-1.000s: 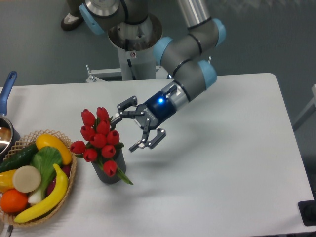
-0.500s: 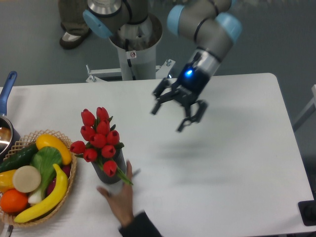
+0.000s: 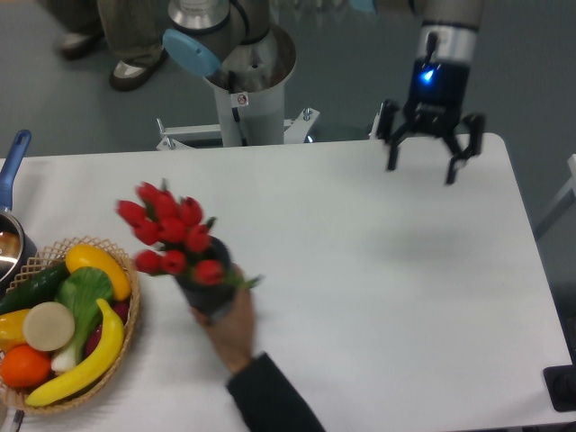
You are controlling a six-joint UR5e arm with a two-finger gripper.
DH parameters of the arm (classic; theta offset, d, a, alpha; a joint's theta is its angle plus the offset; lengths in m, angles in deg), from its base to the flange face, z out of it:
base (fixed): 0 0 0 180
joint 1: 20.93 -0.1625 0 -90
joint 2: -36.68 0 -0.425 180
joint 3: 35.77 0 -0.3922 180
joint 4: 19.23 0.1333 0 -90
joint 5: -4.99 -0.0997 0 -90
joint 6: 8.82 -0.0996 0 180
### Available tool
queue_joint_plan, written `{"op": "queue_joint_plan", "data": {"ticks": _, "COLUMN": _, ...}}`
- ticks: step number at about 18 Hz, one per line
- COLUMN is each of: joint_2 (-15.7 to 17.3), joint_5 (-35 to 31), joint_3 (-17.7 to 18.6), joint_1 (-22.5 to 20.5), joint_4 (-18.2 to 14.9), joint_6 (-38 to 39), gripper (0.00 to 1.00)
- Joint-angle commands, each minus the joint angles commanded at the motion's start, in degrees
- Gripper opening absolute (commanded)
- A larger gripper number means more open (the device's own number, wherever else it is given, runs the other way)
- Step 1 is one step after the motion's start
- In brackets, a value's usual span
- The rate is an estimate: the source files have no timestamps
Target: Insert the flowers into the vase
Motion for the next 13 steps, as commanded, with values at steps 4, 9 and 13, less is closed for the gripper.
{"op": "queue_joint_plan", "data": {"ticks": 4, "joint_2": 2.29, "joint_5": -3.9, "joint_3": -1.31, "joint_1": -4.3, "joint_4": -8.33, "joint_6": -13.53, "gripper": 1.0}}
{"op": "queue_joint_plan", "data": {"ticks": 9, "joint_2": 2.82, "joint_5": -3.9, "joint_3": -2.11, "joint_1": -8.44, "joint_4": -12.84, "joint_6": -23.74, "gripper": 1.0}}
{"op": "queue_joint_plan", "data": {"ticks": 13, "joint_2": 2.91, "joint_5": -3.81, "joint_3": -2.02, "joint_1": -8.44, "joint_4": -12.92, "joint_6": -23.93, "gripper": 1.0}}
